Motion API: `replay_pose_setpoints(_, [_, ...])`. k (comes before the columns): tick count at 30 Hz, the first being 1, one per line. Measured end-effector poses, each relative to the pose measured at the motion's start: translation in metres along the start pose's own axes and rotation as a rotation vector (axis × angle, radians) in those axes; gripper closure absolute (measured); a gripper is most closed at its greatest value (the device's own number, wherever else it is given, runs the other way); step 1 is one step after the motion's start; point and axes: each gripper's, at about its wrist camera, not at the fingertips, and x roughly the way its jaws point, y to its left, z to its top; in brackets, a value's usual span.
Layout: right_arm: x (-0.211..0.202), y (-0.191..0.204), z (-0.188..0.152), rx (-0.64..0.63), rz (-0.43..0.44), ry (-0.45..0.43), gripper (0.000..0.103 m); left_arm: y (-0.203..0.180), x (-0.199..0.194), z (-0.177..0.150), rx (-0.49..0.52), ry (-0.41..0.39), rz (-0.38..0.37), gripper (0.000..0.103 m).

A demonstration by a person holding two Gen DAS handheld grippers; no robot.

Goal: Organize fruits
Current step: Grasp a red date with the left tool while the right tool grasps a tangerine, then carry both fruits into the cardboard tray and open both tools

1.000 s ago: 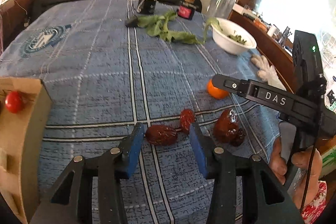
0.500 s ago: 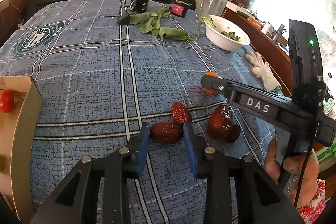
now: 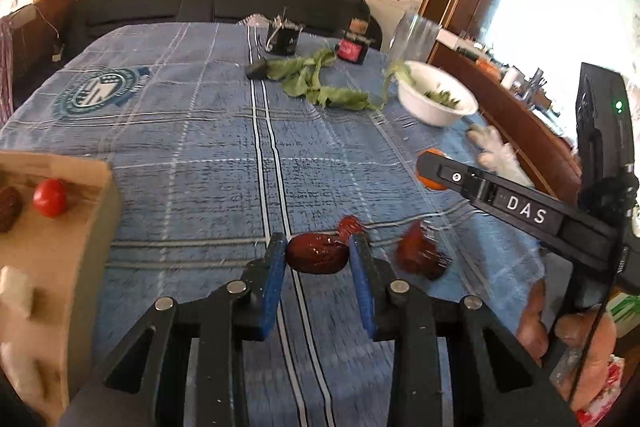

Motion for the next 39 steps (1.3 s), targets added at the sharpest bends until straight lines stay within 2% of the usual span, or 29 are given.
replay_pose_setpoints(2, [-0.016, 0.016, -0.001, -0.028, 0.018, -0.022, 0.065, 0.002, -0.023, -0.004, 0.0, -0.016, 0.016, 0.072])
replay_pose_setpoints(7, [-0.046, 0.07, -0.011, -0.106, 0.091, -0.031, 0.065, 0.037, -0.094, -0.018, -0.09, -0.06, 0.024, 0.072])
replay_pose_setpoints(10, [-0.055, 0.115, -0.023, -0.169, 0.168, -0.012, 0.064, 0.069, -0.132, -0.034, -0.139, -0.084, 0.095, 0.072])
replay_pose_setpoints(14, [-0.055, 0.173, -0.045, -0.249, 0.267, 0.024, 0.064, 0.122, -0.166, -0.06, -0.217, -0.099, 0.233, 0.072])
replay_pose_setpoints(16, [-0.05, 0.203, -0.057, -0.295, 0.297, 0.048, 0.064, 0.141, -0.174, -0.069, -0.256, -0.097, 0.281, 0.072])
replay_pose_setpoints(19, [-0.039, 0.241, -0.078, -0.352, 0.326, 0.093, 0.064, 0.167, -0.185, -0.084, -0.311, -0.094, 0.301, 0.072])
replay_pose_setpoints(24, [-0.029, 0.277, -0.109, -0.441, 0.307, 0.145, 0.064, 0.189, -0.183, -0.095, -0.35, -0.077, 0.341, 0.072])
replay_pose_setpoints(28, [-0.023, 0.289, -0.13, -0.504, 0.27, 0.179, 0.064, 0.196, -0.185, -0.094, -0.337, -0.09, 0.359, 0.072])
replay_pose_setpoints(30, [-0.02, 0.296, -0.144, -0.542, 0.247, 0.192, 0.064, 0.198, -0.183, -0.093, -0.343, -0.091, 0.34, 0.072])
replay_pose_setpoints(37, [-0.019, 0.306, -0.165, -0.625, 0.205, 0.174, 0.063, 0.192, -0.18, -0.093, -0.337, -0.09, 0.305, 0.071])
replay_pose_setpoints(39, [-0.021, 0.306, -0.166, -0.627, 0.216, 0.173, 0.063, 0.191, -0.181, -0.094, -0.344, -0.092, 0.298, 0.07])
